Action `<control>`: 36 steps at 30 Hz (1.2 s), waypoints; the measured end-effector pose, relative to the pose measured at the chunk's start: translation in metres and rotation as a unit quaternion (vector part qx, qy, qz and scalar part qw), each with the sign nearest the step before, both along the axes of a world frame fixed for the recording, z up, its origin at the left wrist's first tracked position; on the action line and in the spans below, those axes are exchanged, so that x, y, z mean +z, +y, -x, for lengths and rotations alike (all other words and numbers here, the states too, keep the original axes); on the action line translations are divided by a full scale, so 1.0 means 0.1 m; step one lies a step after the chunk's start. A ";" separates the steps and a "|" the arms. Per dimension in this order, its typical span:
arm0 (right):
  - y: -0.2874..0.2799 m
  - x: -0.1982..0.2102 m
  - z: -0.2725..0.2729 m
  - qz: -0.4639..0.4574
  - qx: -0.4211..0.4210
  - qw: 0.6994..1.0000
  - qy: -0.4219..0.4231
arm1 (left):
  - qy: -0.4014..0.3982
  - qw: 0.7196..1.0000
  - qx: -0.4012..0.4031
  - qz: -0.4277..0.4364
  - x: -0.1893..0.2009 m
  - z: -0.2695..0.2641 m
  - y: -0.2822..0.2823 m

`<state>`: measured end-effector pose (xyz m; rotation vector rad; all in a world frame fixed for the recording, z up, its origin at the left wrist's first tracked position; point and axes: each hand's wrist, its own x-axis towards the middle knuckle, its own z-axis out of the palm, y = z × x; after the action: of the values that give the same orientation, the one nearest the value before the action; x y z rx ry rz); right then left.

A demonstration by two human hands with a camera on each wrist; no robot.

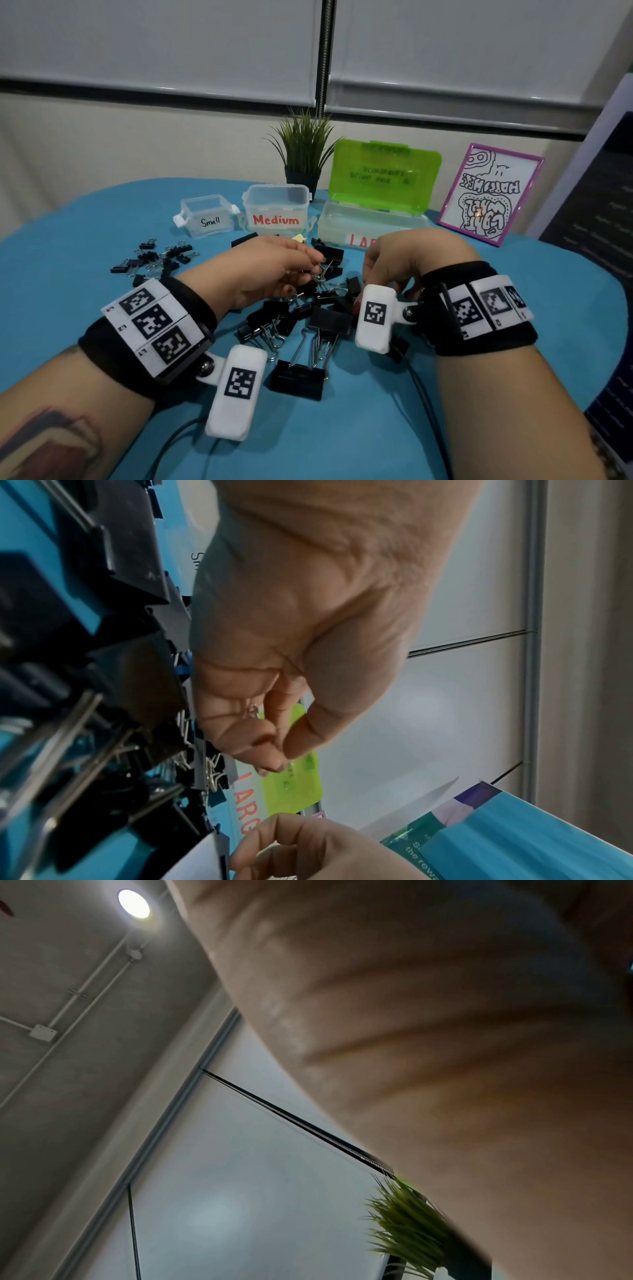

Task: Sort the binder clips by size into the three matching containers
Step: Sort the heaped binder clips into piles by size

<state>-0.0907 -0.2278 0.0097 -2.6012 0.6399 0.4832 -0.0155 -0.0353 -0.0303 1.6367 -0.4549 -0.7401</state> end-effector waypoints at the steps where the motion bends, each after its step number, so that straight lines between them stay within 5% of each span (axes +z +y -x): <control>1: 0.02 -0.01 0.00 -0.006 0.010 1.000 0.006 | -0.014 1.000 -0.011 -0.015 0.00 0.01 0.00; 9: 0.14 -0.03 -0.06 -0.114 0.043 0.987 -0.103 | -0.150 0.978 -0.061 -0.134 0.00 0.04 0.06; 14: 0.16 -0.04 -0.14 -0.320 0.038 0.916 -0.239 | -0.161 0.977 -0.065 -0.126 -0.01 0.03 0.06; 17: 0.17 -0.01 -0.12 -0.368 0.034 0.894 -0.254 | -0.180 0.975 -0.041 -0.124 0.00 0.03 0.05; 23: 0.06 0.03 -0.02 -0.058 -0.001 0.994 -0.092 | -0.240 0.949 0.083 -0.188 0.06 -0.07 0.10; 28: 0.08 -0.02 -0.02 -0.003 0.006 1.000 0.020 | -0.242 0.938 0.129 -0.214 0.08 -0.18 0.16; 36: 0.19 -0.06 -0.07 -0.035 0.048 0.998 0.020 | -0.219 0.942 0.159 -0.201 0.09 -0.19 0.16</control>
<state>-0.0836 -0.2089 0.0039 -2.5712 0.5021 0.5775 0.0036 -0.0188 -0.0218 2.2106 -0.3494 -0.2242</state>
